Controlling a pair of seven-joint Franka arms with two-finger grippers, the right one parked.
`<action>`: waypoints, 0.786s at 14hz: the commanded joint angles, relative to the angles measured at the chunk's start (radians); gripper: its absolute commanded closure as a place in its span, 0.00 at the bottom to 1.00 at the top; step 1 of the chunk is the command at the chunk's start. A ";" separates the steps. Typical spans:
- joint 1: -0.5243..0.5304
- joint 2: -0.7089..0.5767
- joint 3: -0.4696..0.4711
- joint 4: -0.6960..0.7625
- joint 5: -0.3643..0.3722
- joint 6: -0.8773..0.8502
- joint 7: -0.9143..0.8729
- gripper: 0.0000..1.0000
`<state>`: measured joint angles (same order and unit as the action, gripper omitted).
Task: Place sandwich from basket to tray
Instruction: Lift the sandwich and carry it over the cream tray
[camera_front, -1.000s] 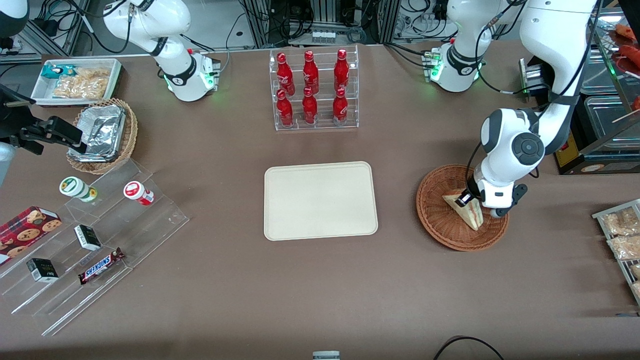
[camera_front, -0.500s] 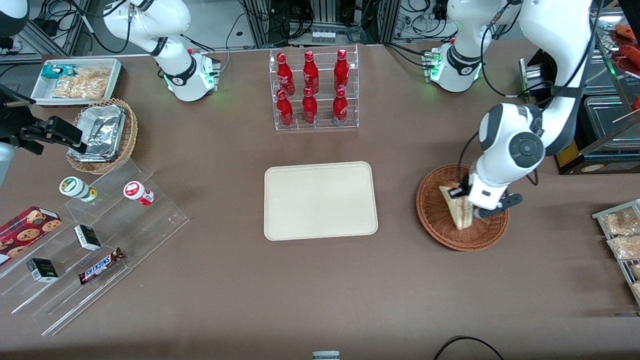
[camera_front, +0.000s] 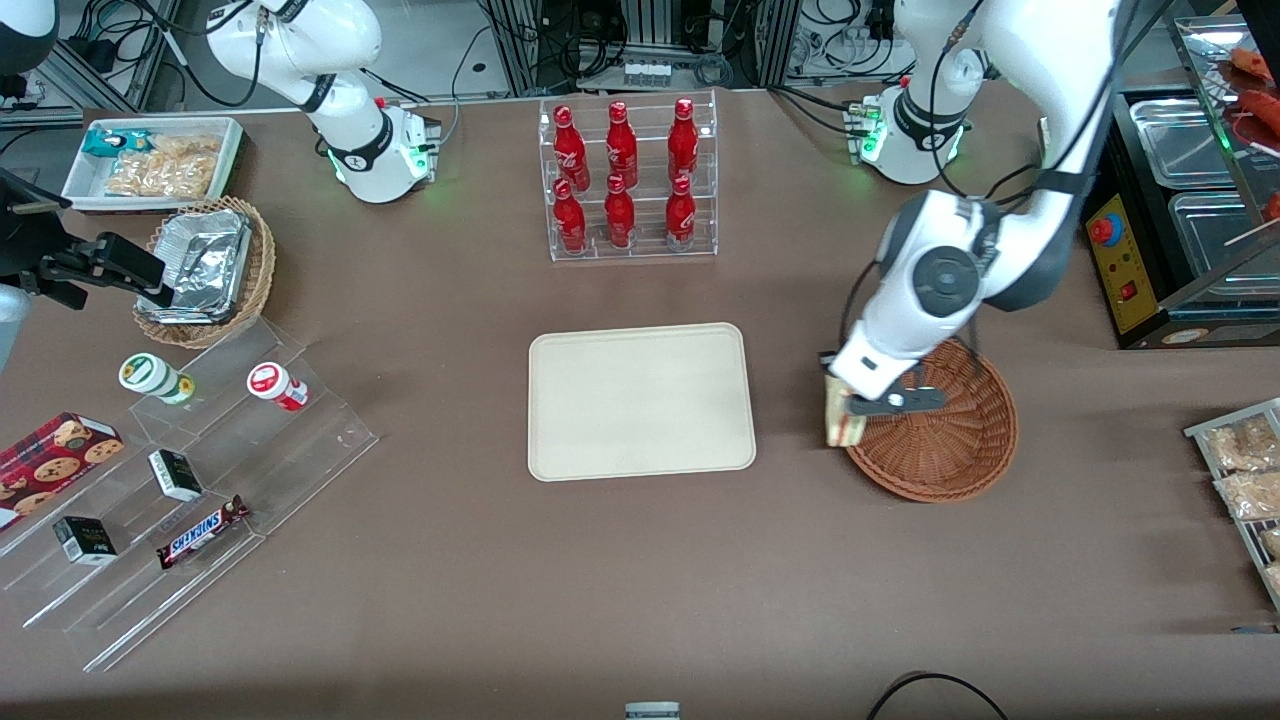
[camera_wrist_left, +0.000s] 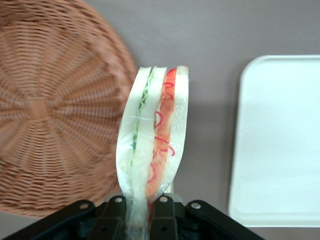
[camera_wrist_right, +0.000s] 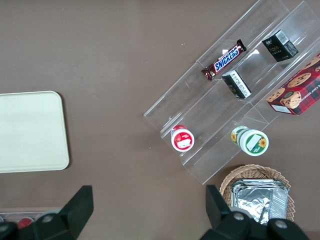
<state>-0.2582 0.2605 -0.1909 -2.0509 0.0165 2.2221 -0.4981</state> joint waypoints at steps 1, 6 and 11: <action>-0.094 0.084 0.008 0.119 0.002 -0.033 -0.109 1.00; -0.258 0.294 0.011 0.416 0.013 -0.137 -0.353 1.00; -0.383 0.475 0.011 0.653 0.083 -0.176 -0.542 1.00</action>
<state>-0.5945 0.6480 -0.1908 -1.5251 0.0783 2.0845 -0.9849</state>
